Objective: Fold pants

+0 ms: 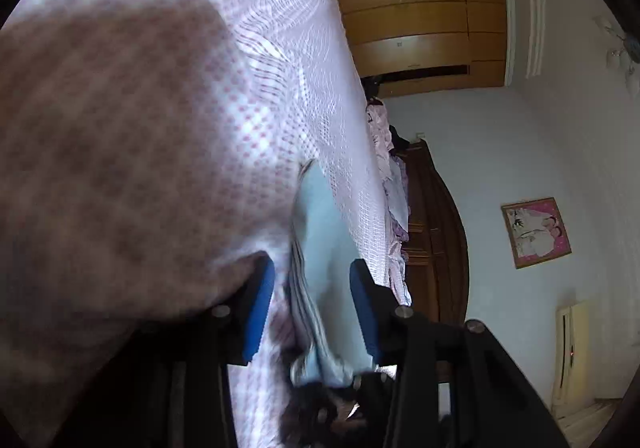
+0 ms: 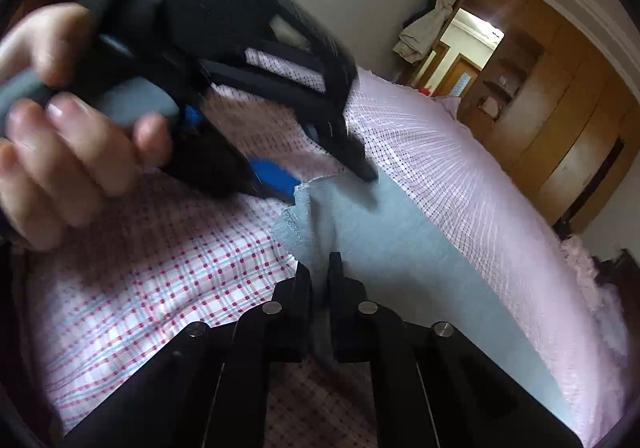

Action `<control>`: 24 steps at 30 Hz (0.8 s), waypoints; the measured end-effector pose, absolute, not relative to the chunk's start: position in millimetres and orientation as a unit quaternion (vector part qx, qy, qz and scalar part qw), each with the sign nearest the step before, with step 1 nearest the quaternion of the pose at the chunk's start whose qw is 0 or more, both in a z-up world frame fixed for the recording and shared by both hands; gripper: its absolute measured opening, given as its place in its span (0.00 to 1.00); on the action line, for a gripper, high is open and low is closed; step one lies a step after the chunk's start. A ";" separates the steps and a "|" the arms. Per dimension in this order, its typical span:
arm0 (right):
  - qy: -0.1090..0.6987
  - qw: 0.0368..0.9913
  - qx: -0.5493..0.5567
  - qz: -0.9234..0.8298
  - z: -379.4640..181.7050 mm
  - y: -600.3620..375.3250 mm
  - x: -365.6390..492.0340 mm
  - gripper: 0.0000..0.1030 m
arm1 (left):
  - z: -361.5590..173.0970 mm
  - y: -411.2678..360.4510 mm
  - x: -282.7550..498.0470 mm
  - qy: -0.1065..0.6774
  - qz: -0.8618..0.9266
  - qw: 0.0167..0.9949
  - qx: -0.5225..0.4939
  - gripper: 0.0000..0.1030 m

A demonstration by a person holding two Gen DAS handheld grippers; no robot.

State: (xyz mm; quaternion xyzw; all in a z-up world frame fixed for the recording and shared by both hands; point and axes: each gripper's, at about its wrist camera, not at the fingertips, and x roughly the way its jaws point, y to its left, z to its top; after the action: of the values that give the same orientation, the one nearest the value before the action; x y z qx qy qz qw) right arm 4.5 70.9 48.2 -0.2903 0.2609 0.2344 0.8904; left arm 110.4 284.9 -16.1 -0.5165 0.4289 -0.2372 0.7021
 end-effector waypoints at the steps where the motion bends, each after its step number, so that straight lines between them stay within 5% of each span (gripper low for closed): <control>1: 0.264 0.891 -0.280 0.240 51.7 67.3 3.8 0.00 | -16.8 282.7 117.1 0.448 -0.218 0.698 -0.515 0.26; 2: 0.269 0.892 -0.266 0.247 56.3 60.9 4.7 0.00 | -15.2 276.1 120.2 0.461 -0.203 0.693 -0.516 0.03; 13: 0.252 0.929 -0.103 0.249 120.6 -61.3 11.3 0.00 | 78.6 181.5 113.3 0.422 -0.216 0.767 -0.432 0.04; 24: 0.251 0.955 -0.015 0.157 131.9 -248.7 -7.3 0.00 | 126.5 -16.7 115.8 0.443 -0.314 0.769 -0.338 0.04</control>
State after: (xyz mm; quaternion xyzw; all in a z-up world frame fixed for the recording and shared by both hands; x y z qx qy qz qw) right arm -7.3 -248.7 131.9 -0.0151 0.2512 0.1569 0.9550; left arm 115.8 -16.7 126.5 -0.3380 0.4430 -0.3137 0.7688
